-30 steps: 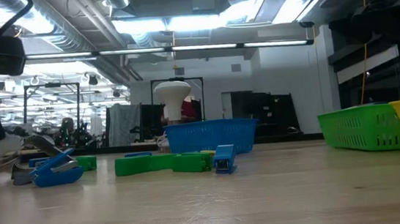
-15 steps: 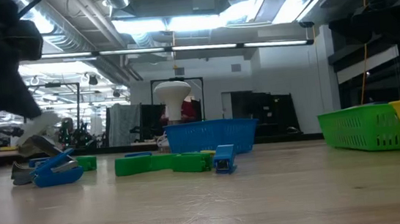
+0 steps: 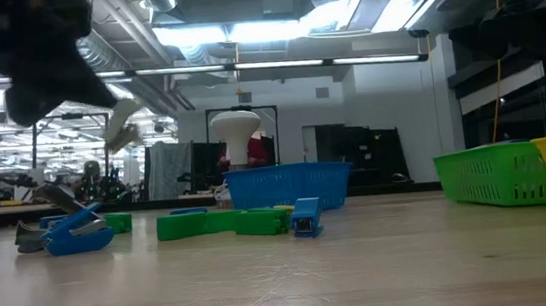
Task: Pick and place Stapler, Stapler remover, tape
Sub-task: Put the light gray stapler remover into the blue bin
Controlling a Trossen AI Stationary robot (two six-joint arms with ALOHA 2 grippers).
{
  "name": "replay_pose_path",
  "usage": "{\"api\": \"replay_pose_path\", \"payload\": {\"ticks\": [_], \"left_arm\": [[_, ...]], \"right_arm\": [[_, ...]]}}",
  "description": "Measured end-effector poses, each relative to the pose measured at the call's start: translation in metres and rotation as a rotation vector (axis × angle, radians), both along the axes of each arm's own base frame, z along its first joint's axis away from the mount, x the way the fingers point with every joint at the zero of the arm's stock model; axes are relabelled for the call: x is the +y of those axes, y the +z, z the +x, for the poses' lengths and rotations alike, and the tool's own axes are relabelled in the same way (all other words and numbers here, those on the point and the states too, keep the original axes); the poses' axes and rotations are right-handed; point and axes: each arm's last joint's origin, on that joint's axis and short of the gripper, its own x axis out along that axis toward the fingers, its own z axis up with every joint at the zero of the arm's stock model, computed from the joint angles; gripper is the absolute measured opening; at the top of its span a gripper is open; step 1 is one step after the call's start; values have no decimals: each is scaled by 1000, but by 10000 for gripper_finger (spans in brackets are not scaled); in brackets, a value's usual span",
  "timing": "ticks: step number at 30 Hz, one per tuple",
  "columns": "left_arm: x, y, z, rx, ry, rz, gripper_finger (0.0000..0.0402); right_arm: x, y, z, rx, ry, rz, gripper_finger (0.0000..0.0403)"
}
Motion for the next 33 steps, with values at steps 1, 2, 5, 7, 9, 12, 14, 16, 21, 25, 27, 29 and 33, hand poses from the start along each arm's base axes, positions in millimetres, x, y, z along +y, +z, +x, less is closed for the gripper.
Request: {"api": "replay_pose_path", "payload": {"ticks": [1, 2, 5, 7, 9, 12, 14, 16, 21, 25, 27, 29, 33], "left_arm": [[1, 3, 2, -11, -2, 20, 3], [2, 5, 5, -23, -7, 36, 3], [6, 10, 11, -58, -24, 75, 3], [9, 14, 15, -87, -26, 92, 3], [13, 18, 19, -119, -22, 111, 3], [18, 25, 25, -174, -23, 149, 3], [20, 29, 28, -206, -27, 181, 3], [23, 33, 31, -232, -30, 214, 3], [28, 38, 34, -261, -21, 256, 3], [31, 37, 40, -265, -11, 284, 3], [33, 34, 46, -268, -13, 304, 3], [34, 29, 53, -261, -26, 318, 3], [39, 21, 67, -272, -38, 334, 3]], "right_arm": [[0, 0, 0, 0, 0, 0, 259], [0, 0, 0, 0, 0, 0, 259], [0, 0, 0, 0, 0, 0, 259], [0, 0, 0, 0, 0, 0, 259], [0, 0, 0, 0, 0, 0, 259], [0, 0, 0, 0, 0, 0, 259], [0, 0, 0, 0, 0, 0, 259], [0, 0, 0, 0, 0, 0, 259], [0, 0, 0, 0, 0, 0, 259], [0, 0, 0, 0, 0, 0, 259], [0, 0, 0, 0, 0, 0, 259], [0, 0, 0, 0, 0, 0, 259], [0, 0, 0, 0, 0, 0, 259]]}}
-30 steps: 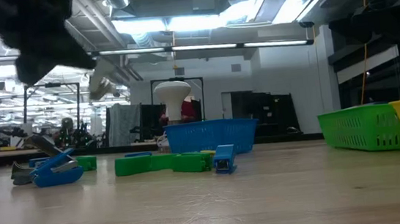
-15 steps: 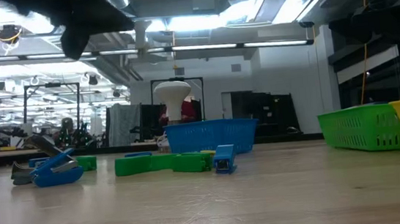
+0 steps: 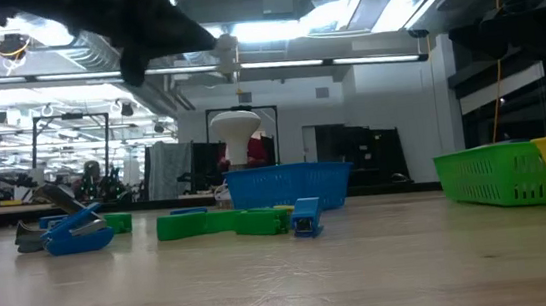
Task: Pick and place Stapler, Stapler remover, tape
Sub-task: Put the light gray stapler remover into the blue bin
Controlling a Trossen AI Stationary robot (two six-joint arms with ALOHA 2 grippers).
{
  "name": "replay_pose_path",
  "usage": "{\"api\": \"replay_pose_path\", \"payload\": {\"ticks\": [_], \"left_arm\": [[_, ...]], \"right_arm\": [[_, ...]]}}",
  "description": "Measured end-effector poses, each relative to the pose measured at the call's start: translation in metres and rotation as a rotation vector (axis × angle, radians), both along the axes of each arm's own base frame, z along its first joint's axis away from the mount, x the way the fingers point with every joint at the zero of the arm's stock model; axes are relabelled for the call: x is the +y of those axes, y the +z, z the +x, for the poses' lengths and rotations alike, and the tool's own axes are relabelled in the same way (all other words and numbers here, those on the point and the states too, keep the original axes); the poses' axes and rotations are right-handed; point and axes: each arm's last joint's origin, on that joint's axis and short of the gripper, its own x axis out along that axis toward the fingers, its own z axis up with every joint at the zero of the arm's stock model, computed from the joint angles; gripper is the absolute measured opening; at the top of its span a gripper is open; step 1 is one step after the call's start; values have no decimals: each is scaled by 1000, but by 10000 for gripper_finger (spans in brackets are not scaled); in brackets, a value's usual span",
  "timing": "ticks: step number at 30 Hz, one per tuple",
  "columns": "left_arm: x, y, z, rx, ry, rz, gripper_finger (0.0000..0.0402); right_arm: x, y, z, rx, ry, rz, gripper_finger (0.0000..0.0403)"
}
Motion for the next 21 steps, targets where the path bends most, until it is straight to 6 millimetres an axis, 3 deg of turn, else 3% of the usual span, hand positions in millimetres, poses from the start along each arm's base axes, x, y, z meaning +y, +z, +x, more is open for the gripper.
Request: {"api": "replay_pose_path", "payload": {"ticks": [11, 21], "left_arm": [[25, -21, 31, -1, 22, -6, 3], [54, -31, 77, 73, 21, 31, 3]], "right_arm": [[0, 0, 0, 0, 0, 0, 259], [0, 0, 0, 0, 0, 0, 259]]}}
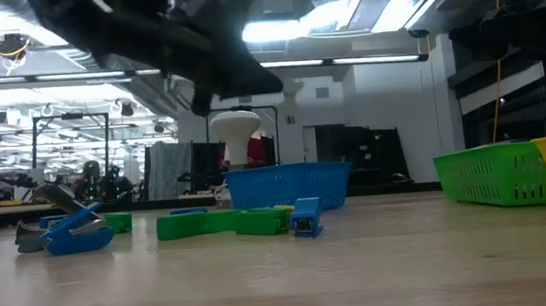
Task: Pick and place Stapler, Stapler remover, tape
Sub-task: Put the light gray stapler remover into the blue bin
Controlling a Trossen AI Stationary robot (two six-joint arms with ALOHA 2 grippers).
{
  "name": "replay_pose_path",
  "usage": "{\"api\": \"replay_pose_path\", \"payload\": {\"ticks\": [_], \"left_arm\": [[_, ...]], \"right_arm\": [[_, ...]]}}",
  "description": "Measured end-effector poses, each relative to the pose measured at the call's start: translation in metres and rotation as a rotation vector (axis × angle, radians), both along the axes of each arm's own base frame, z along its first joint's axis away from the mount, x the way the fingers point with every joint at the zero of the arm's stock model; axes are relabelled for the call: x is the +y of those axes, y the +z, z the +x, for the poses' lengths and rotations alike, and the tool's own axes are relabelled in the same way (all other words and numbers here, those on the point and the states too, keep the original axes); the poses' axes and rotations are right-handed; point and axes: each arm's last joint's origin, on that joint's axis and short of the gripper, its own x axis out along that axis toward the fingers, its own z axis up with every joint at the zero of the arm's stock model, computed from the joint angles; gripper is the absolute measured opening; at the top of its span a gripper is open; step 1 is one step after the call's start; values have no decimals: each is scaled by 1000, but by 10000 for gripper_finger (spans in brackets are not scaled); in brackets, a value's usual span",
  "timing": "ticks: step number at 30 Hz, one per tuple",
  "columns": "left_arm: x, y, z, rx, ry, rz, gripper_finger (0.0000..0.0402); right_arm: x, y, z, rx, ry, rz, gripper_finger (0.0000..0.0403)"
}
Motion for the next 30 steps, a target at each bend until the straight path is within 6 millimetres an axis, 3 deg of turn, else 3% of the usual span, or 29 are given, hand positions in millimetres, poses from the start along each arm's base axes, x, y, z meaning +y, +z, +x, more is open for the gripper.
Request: {"api": "replay_pose_path", "payload": {"ticks": [8, 19, 30], "left_arm": [[18, -22, 23, 53, 62, -27, 3], [26, -56, 26, 119, 148, -173, 3], [26, -62, 27, 129, 157, -187, 23]], "right_arm": [[0, 0, 0, 0, 0, 0, 259], [0, 0, 0, 1, 0, 0, 259], [0, 0, 0, 0, 0, 0, 259]]}}
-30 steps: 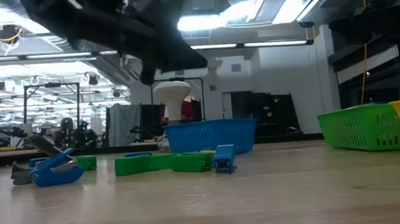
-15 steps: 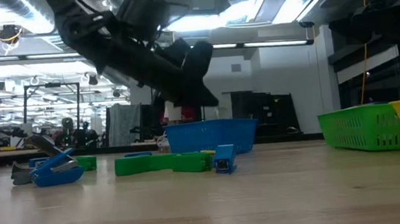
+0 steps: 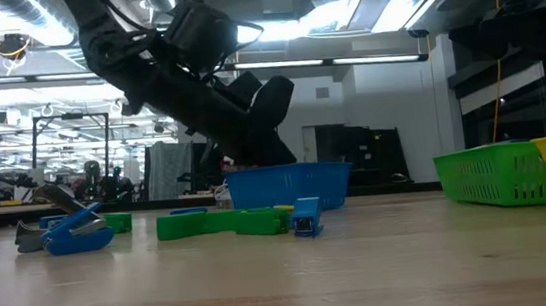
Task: Pick and place Stapler, Stapler remover, tape
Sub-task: Put the light gray stapler remover into the blue bin, then put the gray stapler remover into the blue bin
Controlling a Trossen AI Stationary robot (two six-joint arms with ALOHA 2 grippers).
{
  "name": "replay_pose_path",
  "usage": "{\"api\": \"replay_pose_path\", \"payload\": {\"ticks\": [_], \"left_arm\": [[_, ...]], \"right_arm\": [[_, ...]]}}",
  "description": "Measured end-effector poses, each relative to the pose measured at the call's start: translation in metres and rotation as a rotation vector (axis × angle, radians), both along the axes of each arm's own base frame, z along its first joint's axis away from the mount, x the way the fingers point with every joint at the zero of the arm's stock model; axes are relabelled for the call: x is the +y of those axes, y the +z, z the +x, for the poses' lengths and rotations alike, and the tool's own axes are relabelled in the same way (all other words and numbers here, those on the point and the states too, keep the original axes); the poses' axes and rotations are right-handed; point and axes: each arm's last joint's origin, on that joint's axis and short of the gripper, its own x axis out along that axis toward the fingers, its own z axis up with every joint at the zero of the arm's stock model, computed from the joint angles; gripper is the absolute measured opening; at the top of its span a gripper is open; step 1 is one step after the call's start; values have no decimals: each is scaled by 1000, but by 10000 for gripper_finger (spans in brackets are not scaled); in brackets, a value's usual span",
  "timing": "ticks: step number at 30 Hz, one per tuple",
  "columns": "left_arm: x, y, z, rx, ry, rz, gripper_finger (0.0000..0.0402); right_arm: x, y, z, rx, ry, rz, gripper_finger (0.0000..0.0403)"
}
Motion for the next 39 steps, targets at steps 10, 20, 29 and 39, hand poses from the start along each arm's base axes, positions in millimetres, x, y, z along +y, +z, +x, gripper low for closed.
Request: {"api": "replay_pose_path", "payload": {"ticks": [10, 20, 29, 39], "left_arm": [[-1, 1, 1, -15, -18, -5, 64], [-6, 28, 4, -68, -159, 65, 62], [-28, 60, 2, -105, -275, 211, 54], [-65, 87, -9, -101, -319, 440, 42]], "right_arm": [[0, 0, 0, 0, 0, 0, 259], [0, 0, 0, 0, 0, 0, 259], [0, 0, 0, 1, 0, 0, 259], [0, 0, 0, 1, 0, 0, 259]]}}
